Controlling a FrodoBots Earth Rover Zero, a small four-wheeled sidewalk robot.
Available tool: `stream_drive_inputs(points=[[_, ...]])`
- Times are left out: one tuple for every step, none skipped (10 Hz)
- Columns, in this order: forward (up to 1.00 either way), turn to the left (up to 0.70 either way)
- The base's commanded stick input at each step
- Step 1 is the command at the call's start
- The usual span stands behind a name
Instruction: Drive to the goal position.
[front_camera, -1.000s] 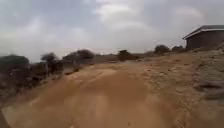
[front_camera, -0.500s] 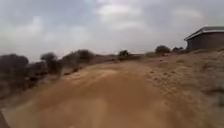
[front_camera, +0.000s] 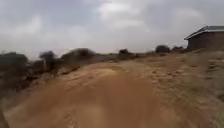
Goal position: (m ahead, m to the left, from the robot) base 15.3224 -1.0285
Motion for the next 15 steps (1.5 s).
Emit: stream_drive_inputs(points=[[0.50,0.00],[0.50,0.00],[0.50,0.00],[0.50,-0.03],[0.50,-0.33],[0.50,-0.50],[0.50,-0.50],[0.50,-0.31],[0.50,-0.04],[0.50,0.00],[0.50,0.00],[0.50,0.00],[0.50,0.00],[0.50,0.00],[0.50,0.00]])
